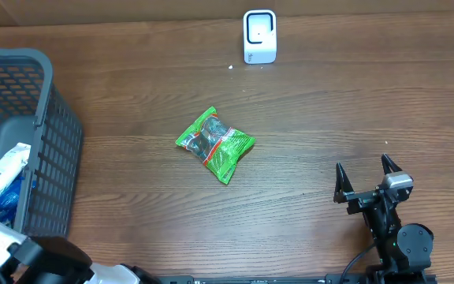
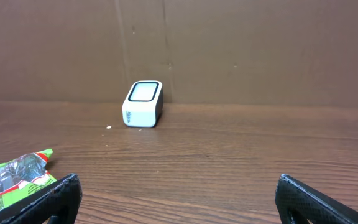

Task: Scan the item barcode
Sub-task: 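Return the left gripper into the basket and grasp the blue bar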

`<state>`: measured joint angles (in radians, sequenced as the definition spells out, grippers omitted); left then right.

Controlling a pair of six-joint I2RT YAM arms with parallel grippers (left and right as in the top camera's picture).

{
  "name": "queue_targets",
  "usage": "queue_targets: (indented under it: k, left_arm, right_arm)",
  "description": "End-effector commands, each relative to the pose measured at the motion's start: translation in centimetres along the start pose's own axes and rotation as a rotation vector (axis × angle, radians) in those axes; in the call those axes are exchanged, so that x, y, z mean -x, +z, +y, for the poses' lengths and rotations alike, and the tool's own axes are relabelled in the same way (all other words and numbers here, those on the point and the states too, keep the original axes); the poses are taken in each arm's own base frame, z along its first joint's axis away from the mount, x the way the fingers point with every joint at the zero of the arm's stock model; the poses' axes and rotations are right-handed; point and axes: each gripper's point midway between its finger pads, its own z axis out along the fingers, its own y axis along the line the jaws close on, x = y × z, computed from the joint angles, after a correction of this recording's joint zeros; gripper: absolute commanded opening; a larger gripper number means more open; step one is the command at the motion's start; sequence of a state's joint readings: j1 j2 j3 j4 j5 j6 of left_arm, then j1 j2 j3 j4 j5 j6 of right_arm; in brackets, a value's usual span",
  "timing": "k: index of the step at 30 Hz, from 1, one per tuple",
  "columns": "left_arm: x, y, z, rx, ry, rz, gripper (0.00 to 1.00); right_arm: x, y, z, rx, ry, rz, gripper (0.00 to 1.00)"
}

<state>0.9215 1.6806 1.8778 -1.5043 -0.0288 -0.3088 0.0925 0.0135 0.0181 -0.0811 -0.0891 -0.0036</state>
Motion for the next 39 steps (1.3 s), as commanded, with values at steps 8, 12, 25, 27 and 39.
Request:
queue_targets:
  k: [8, 12, 25, 27, 39]
  left_arm:
    - [-0.8, 7.3, 1.3, 0.067, -0.108, 0.027, 0.74]
    - [-1.1, 9.7, 2.8, 0.151, -0.154, 0.006, 0.74]
    - [-2.2, 16.7, 4.2, 0.199, -0.261, -0.087, 0.75]
    - [-1.8, 17.4, 4.4, 0.199, -0.273, -0.123, 0.76]
    - [1.3, 20.0, 2.1, 0.092, -0.265, -0.283, 0.82]
  right_arm:
    - [-0.1, 0.0, -0.1, -0.005, 0.0, -0.005, 1.0]
    - [-0.1, 0.0, -0.1, -0.005, 0.0, -0.005, 1.0]
    - [-0.1, 0.0, -0.1, -0.005, 0.0, -0.005, 1.0]
    - [-0.1, 0.0, -0.1, -0.005, 0.0, -0.005, 1.0]
    - [-0.1, 0.0, -0.1, -0.005, 0.0, -0.005, 1.0]
